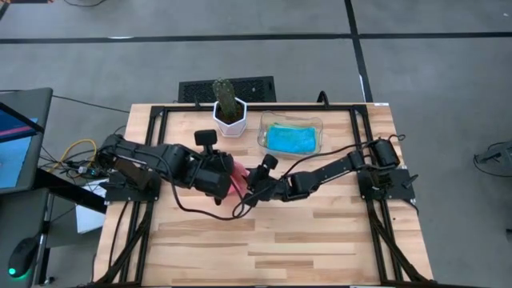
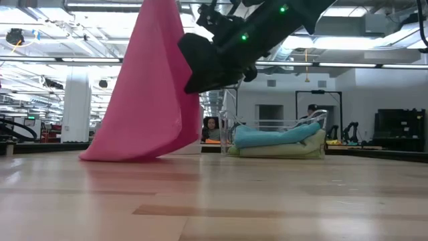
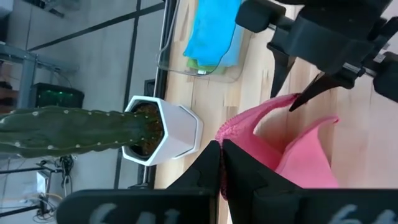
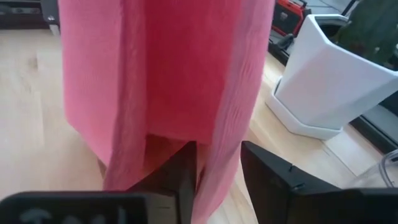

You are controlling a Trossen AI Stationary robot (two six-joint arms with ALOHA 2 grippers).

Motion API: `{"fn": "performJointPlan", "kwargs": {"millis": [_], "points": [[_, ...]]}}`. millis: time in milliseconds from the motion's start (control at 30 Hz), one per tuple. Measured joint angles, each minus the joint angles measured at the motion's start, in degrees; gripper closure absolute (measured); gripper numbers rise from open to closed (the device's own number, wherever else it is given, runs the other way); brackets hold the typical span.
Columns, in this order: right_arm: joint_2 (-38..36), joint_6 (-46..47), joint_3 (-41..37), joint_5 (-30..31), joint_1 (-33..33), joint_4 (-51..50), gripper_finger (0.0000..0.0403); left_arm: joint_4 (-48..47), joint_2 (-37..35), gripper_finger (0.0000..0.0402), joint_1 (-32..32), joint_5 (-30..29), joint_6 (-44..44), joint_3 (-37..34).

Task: Fold microfiber towels
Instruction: Fold the pink towel

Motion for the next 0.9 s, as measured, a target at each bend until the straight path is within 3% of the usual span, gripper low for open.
{"fn": "performJointPlan", "kwargs": {"millis": [667,900], "points": [[0.00,1.45,0.00,0.44,-0.02,-4.59,0.0305,-0.72,0.00,0.0401,-0.98,2.58,0.00,9.34],[-2.45,1.13,-0.04,2.44,3.91,-7.68,0.0387,-0.74,0.00,0.0401,-0.92,2.88,-0.37,9.42]]}}
